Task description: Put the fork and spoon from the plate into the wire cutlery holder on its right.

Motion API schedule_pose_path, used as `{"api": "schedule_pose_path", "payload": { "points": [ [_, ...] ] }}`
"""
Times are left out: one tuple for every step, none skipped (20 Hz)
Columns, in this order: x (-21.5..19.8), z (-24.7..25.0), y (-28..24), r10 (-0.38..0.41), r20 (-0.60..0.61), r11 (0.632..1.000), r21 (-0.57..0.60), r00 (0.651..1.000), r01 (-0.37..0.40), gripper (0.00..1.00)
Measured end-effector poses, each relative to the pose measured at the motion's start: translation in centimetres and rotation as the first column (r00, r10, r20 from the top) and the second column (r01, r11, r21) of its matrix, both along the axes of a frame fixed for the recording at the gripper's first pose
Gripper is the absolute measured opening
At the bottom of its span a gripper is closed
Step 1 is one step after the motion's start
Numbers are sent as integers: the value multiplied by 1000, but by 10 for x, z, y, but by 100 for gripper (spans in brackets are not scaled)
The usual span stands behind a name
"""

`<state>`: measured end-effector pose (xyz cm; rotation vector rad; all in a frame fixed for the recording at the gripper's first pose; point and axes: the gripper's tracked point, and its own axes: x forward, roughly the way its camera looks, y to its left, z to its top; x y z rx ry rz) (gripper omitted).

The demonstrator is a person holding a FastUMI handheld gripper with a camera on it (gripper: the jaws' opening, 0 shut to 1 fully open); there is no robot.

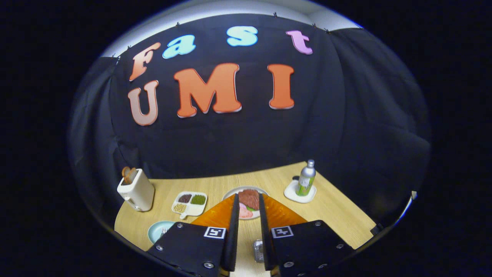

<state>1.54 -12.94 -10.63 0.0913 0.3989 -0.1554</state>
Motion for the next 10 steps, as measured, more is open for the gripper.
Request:
{"api": "schedule_pose_path", "payload": {
  "points": [
    [3, 15, 7, -1, 53, 1000, -24, 999, 3, 33],
    [6, 31, 18, 5, 102, 999, -36, 995, -2, 44],
    [8, 47, 32, 12, 143, 999, -39, 990, -7, 51],
    [8, 57, 45, 16, 178, 999, -44, 984, -9, 63],
    [10, 64, 55, 15, 204, 998, -55, 979, -4, 67],
    [12, 67, 65, 16, 218, 998, -62, 976, -3, 71],
    [13, 71, 77, 23, 228, 998, -59, 973, -10, 73],
    [15, 75, 93, 33, 236, 998, -57, 971, -21, 78],
    [17, 77, 108, 43, 242, 998, -57, 969, -30, 80],
    [19, 75, 121, 49, 235, 998, -59, 971, -36, 84]
  ]
}}
